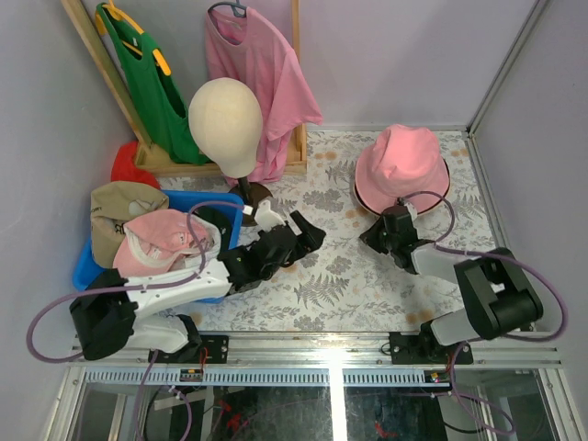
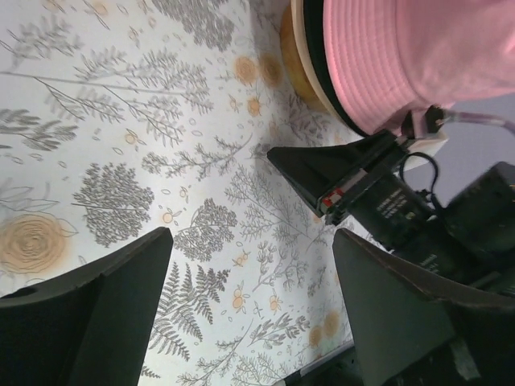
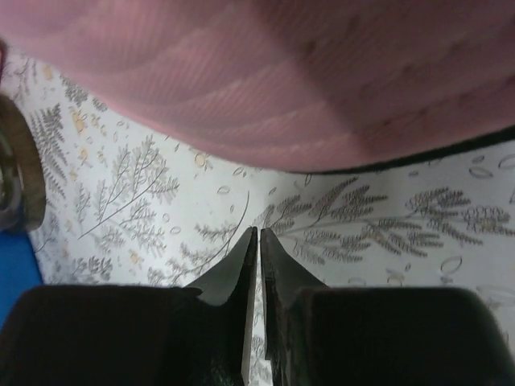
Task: Stack the hats
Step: Move the hat stand to the center of the board.
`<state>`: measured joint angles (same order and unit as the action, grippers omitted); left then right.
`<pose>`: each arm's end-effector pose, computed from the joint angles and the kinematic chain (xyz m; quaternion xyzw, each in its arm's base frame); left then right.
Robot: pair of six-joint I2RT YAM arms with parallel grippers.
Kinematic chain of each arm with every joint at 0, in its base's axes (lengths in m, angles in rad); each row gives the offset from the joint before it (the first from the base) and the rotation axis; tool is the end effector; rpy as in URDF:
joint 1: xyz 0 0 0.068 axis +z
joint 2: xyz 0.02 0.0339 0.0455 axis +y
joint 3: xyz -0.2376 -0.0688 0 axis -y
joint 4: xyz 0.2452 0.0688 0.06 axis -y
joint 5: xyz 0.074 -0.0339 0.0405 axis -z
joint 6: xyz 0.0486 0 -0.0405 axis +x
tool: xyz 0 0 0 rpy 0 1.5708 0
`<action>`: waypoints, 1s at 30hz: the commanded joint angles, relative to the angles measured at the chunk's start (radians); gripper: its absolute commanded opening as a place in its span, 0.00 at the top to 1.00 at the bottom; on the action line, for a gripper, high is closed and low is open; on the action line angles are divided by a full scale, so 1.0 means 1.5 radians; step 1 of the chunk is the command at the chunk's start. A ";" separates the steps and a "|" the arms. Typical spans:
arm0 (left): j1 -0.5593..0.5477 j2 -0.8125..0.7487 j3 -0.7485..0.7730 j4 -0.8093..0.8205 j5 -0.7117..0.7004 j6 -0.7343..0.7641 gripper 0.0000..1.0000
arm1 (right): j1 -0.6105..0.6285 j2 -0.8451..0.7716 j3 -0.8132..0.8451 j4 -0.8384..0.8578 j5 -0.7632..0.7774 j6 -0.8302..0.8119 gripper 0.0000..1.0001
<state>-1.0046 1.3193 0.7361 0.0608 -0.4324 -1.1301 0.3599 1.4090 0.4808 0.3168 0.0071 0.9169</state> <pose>0.1786 -0.2431 0.1997 -0.1602 0.8372 -0.3386 0.3985 0.2595 0.0973 0.1173 0.2455 0.8525 0.2725 0.3725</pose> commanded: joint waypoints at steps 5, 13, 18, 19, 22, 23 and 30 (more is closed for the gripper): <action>-0.005 -0.102 -0.020 -0.104 -0.122 0.017 0.19 | 0.005 0.095 0.056 0.134 0.115 -0.002 0.93; -0.005 -0.149 -0.026 -0.124 -0.151 0.040 0.19 | -0.021 0.133 0.108 0.117 0.181 -0.026 0.94; -0.005 -0.164 -0.038 -0.126 -0.162 0.044 0.18 | -0.071 0.175 0.141 0.118 0.158 -0.032 0.94; -0.005 -0.167 -0.041 -0.127 -0.164 0.042 0.18 | -0.079 0.191 0.149 0.117 0.154 -0.034 0.94; -0.005 -0.171 -0.048 -0.127 -0.169 0.041 0.18 | -0.100 0.222 0.177 0.117 0.137 -0.037 0.94; -0.005 -0.171 -0.049 -0.128 -0.170 0.041 0.18 | -0.106 0.230 0.187 0.115 0.135 -0.038 0.94; -0.005 -0.178 -0.044 -0.138 -0.187 0.052 0.17 | -0.142 0.287 0.274 0.099 0.109 -0.052 0.94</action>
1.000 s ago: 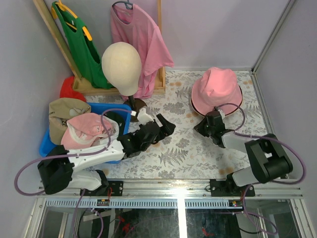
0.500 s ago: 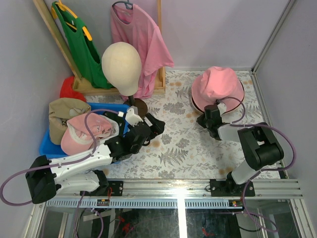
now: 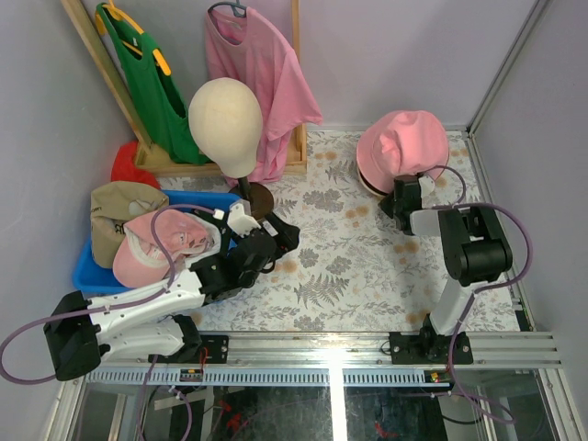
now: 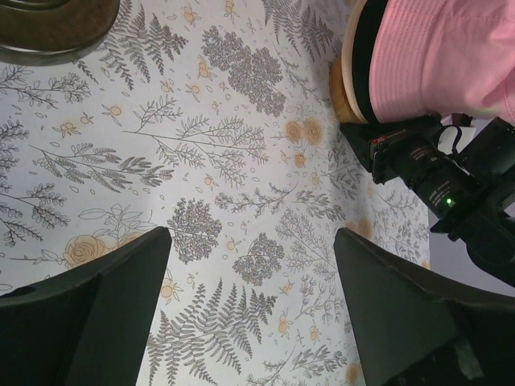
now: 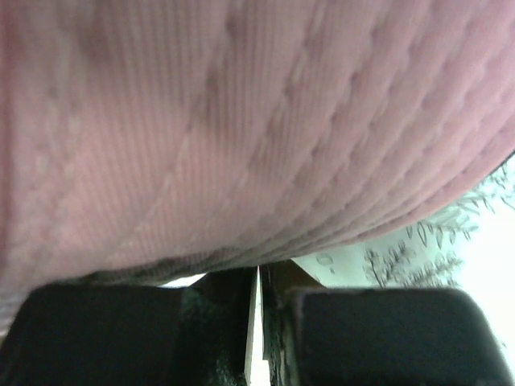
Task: Stack the hats
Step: Move the hat stand to the center of the board.
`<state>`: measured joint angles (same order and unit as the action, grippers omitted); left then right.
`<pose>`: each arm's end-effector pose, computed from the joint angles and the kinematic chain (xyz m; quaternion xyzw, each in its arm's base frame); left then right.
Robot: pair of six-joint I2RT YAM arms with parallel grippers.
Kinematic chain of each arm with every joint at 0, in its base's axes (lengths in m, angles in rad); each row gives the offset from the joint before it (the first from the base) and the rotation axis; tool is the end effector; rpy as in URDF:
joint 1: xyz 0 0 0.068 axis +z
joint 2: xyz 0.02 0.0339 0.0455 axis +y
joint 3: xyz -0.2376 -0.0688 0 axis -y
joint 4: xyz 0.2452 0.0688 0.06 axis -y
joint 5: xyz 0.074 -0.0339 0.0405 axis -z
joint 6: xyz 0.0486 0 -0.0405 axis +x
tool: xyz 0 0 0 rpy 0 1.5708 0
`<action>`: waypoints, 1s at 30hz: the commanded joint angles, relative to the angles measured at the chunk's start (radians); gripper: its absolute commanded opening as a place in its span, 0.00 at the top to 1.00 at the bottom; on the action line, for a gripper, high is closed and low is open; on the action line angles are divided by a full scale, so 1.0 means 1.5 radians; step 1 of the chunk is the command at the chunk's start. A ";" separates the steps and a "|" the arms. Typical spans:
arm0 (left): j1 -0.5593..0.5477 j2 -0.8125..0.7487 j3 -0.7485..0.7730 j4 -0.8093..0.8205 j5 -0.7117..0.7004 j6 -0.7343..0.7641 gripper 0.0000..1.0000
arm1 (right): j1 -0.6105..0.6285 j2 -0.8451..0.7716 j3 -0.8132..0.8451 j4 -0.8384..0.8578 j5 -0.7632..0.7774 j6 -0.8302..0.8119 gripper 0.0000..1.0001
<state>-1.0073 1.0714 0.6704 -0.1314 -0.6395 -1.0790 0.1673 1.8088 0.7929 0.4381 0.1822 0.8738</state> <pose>0.1595 -0.1982 0.2243 -0.1854 0.8181 -0.2696 0.4730 0.3547 0.0510 0.1011 0.3436 0.8066 0.1665 0.4513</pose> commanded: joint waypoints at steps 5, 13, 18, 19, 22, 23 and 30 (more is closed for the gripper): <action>-0.003 -0.016 0.005 -0.022 -0.064 0.027 0.16 | -0.025 0.065 0.154 -0.013 -0.016 -0.039 0.94; -0.003 -0.029 0.007 -0.041 -0.078 0.028 0.15 | -0.034 0.078 0.238 -0.058 -0.041 -0.042 0.87; -0.003 -0.043 0.022 -0.066 -0.089 0.036 0.14 | -0.034 0.010 0.218 -0.092 -0.061 -0.048 0.74; -0.003 -0.045 0.029 -0.071 -0.092 0.037 0.13 | -0.034 -0.007 0.215 -0.103 -0.064 -0.050 0.72; -0.003 -0.049 0.046 -0.104 -0.097 0.032 0.12 | -0.034 -0.056 0.196 -0.142 -0.079 -0.055 0.67; -0.003 -0.051 0.050 -0.118 -0.100 0.023 0.11 | -0.034 -0.073 0.186 -0.150 -0.086 -0.054 0.66; -0.001 -0.080 0.093 -0.284 -0.140 -0.076 0.07 | -0.021 -0.231 0.091 -0.212 -0.144 -0.053 0.63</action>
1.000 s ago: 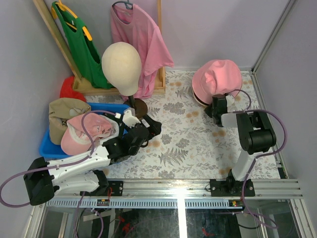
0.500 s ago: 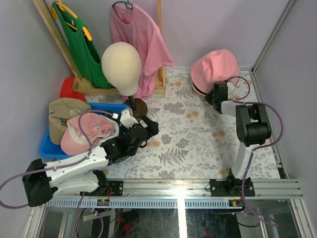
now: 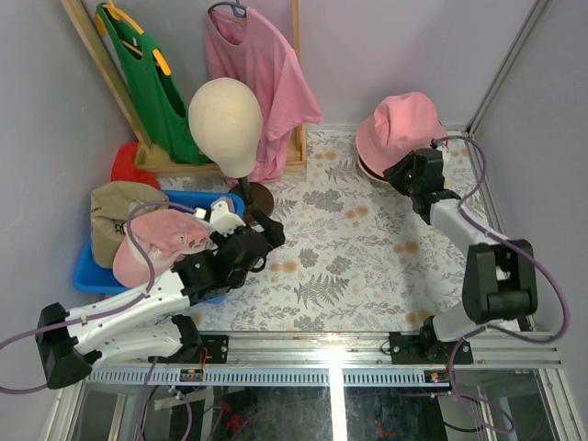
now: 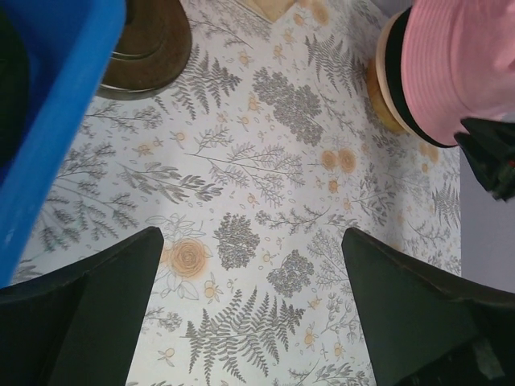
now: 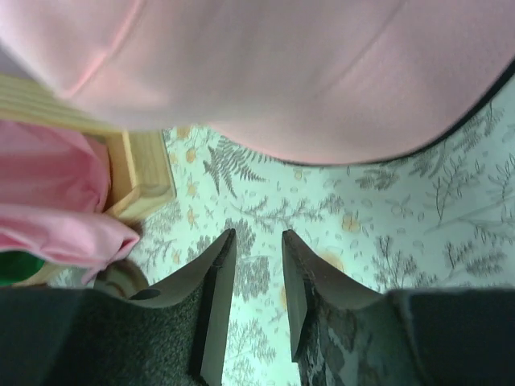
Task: Stack the hats
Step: Move the hat stand to the center of the board.
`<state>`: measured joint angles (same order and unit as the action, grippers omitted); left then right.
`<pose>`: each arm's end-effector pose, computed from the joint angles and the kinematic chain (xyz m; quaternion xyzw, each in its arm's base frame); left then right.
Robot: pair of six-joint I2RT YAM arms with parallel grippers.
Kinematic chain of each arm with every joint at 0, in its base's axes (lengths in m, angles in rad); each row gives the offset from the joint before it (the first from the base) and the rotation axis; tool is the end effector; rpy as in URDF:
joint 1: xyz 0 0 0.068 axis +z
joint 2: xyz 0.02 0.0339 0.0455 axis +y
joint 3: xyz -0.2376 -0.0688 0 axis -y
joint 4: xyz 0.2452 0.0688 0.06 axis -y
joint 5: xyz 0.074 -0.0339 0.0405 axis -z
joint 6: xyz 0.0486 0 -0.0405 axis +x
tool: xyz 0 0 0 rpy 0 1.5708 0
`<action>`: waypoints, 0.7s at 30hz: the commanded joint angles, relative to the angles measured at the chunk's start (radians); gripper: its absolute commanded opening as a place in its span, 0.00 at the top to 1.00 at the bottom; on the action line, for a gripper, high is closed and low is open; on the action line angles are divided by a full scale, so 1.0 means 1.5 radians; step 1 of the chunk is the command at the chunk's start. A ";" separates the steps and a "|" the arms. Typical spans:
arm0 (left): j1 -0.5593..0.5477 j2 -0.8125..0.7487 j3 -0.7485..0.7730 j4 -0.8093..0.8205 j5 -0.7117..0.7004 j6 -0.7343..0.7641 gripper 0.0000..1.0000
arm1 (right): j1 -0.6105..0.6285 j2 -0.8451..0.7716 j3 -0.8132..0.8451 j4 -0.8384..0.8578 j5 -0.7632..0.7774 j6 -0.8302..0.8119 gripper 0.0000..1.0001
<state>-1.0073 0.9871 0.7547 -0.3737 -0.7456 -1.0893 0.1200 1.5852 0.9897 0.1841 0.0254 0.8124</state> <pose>0.1516 -0.1782 0.2512 -0.2026 0.8174 -0.2133 0.4952 0.3699 0.0434 0.2142 0.2904 0.7846 0.2367 0.4940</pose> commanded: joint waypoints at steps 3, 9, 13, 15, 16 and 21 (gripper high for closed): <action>0.007 -0.049 0.039 -0.205 -0.083 -0.150 0.05 | 0.028 -0.134 -0.063 -0.069 -0.056 -0.018 0.63; 0.066 -0.094 0.015 -0.333 -0.090 -0.271 0.03 | 0.138 -0.204 -0.057 -0.104 -0.044 -0.025 0.62; 0.106 -0.133 -0.012 -0.343 -0.079 -0.333 0.03 | 0.198 -0.215 -0.023 -0.092 -0.056 -0.022 0.62; 0.121 -0.146 -0.020 -0.342 -0.079 -0.357 0.03 | 0.218 -0.193 0.011 -0.085 -0.080 -0.027 0.62; 0.130 -0.148 -0.022 -0.340 -0.077 -0.362 0.03 | 0.230 -0.176 0.029 -0.080 -0.092 -0.034 0.62; 0.202 -0.141 -0.025 -0.258 -0.050 -0.324 0.02 | 0.299 -0.082 0.109 -0.029 -0.128 -0.063 0.61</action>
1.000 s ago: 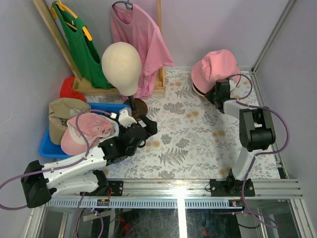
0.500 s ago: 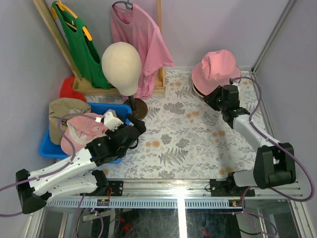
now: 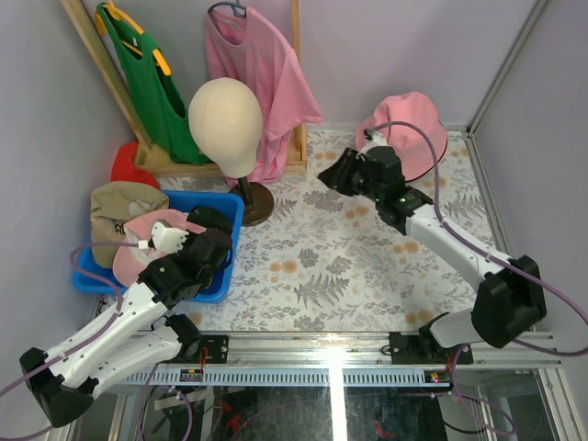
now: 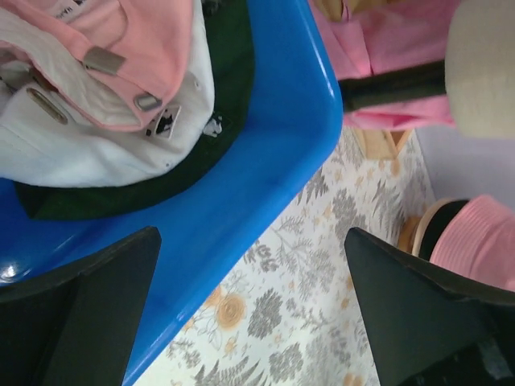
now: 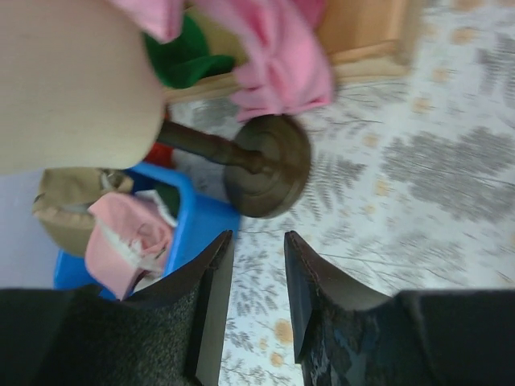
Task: Stack the hats
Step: Move the hat stand to the center of the board.
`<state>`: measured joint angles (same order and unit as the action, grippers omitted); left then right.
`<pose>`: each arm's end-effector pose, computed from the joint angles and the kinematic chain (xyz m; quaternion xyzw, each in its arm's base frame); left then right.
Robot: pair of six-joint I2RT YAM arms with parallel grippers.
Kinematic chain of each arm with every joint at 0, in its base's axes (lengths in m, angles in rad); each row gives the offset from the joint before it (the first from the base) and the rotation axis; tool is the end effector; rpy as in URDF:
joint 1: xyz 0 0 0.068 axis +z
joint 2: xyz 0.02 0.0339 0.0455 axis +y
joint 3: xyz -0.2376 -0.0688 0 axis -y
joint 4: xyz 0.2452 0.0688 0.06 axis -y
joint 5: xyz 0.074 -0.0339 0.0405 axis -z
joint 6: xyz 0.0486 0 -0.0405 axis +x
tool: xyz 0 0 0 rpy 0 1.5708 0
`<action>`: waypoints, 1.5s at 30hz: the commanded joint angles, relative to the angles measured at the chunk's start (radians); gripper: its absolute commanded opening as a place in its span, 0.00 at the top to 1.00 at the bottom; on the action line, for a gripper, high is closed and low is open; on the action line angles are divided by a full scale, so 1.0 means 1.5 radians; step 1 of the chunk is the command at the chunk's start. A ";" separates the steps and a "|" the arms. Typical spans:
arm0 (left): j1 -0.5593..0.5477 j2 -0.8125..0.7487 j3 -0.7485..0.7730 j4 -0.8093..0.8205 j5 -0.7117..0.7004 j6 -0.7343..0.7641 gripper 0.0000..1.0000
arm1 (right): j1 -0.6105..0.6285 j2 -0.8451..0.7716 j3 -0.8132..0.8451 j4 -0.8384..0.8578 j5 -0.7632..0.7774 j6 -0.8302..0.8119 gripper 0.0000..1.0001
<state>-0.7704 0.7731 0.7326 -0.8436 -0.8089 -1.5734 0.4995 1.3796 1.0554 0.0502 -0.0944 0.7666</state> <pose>0.1433 -0.0901 0.2463 -0.4602 0.7451 -0.1413 0.4617 0.3000 0.1689 0.2924 0.0778 0.7929 0.3872 0.4641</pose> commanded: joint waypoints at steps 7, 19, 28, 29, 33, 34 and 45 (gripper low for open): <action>0.155 0.013 -0.063 0.362 0.133 0.214 0.01 | 0.089 0.207 0.118 0.185 -0.106 -0.063 0.57; 0.343 0.054 -0.145 0.640 0.386 0.357 0.01 | 0.118 0.408 0.175 0.411 -0.142 -0.109 0.44; 0.370 0.029 -0.156 0.665 0.411 0.367 0.01 | 0.145 0.483 0.246 0.477 -0.107 -0.181 0.44; 0.374 0.025 -0.155 0.659 0.410 0.365 0.01 | 0.148 0.491 0.252 0.484 -0.108 -0.186 0.44; 0.380 0.005 -0.155 0.644 0.403 0.347 0.01 | 0.154 0.526 0.274 0.515 -0.118 -0.191 0.44; 0.383 0.002 -0.154 0.642 0.403 0.345 0.01 | 0.157 0.530 0.279 0.521 -0.120 -0.197 0.44; 0.393 -0.016 -0.161 0.653 0.417 0.307 0.01 | 0.167 0.578 0.323 0.561 -0.155 -0.247 0.38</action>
<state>-0.1925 0.7727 0.4950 0.0753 -0.2031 -1.0855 0.7380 2.2368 1.4719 0.7803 -0.2897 0.4534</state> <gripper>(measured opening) 0.988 0.606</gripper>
